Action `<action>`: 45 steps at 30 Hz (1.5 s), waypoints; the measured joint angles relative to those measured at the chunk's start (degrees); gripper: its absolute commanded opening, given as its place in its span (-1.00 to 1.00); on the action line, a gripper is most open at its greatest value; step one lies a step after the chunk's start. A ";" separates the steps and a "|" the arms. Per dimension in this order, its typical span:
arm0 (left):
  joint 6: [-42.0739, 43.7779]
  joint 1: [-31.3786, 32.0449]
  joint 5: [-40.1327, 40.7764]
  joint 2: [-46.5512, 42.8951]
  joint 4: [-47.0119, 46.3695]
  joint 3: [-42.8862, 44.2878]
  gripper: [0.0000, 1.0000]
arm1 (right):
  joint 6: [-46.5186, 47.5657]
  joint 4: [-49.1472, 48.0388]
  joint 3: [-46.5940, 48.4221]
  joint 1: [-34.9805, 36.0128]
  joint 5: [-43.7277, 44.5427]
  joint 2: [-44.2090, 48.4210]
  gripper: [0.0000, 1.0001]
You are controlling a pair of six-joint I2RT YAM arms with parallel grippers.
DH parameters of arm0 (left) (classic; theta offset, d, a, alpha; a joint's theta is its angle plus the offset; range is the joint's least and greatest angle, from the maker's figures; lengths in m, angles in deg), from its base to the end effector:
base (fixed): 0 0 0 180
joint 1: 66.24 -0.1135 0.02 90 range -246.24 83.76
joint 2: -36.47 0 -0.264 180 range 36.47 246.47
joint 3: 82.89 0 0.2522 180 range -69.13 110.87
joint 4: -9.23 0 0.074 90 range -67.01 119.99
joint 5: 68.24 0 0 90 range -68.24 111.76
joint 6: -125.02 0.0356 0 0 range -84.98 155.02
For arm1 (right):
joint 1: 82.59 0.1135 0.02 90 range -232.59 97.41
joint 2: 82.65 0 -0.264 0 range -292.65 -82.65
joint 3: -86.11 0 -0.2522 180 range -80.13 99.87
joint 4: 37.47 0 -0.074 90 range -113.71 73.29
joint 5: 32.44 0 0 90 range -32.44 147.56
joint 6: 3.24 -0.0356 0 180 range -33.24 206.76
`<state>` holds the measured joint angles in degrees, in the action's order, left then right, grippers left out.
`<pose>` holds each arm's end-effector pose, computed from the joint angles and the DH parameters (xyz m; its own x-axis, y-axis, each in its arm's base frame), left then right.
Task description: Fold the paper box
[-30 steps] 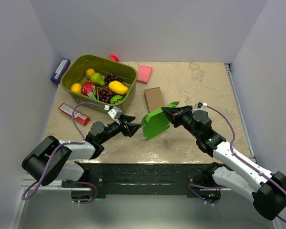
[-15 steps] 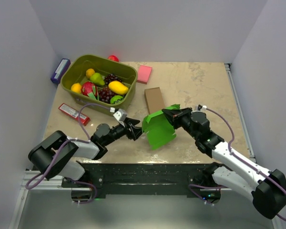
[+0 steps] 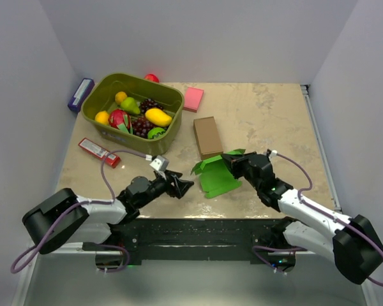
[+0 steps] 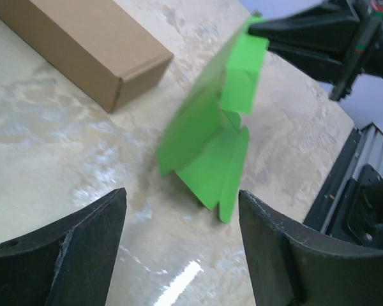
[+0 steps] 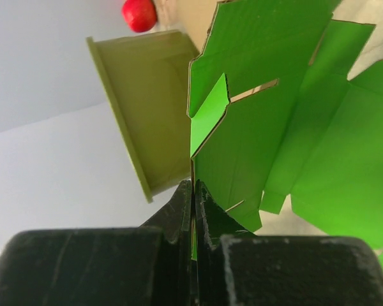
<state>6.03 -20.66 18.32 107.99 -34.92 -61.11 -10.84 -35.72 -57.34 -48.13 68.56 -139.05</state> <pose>0.1443 -0.1503 0.1608 -0.4254 -0.2571 -0.8677 0.6271 0.6075 -0.4875 0.1790 0.1146 0.2076 -0.3654 0.9293 0.0533 0.3550 0.0861 0.9309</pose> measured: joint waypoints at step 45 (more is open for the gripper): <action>13.55 2.10 -1.25 22.99 -0.61 17.29 -1.00 | 3.34 0.98 -1.22 0.09 6.08 -0.83 0.53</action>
<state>19.58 -18.56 17.07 130.99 -35.53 -43.83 -7.50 -34.74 -58.57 -48.04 74.64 -139.88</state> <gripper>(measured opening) 0.029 0.543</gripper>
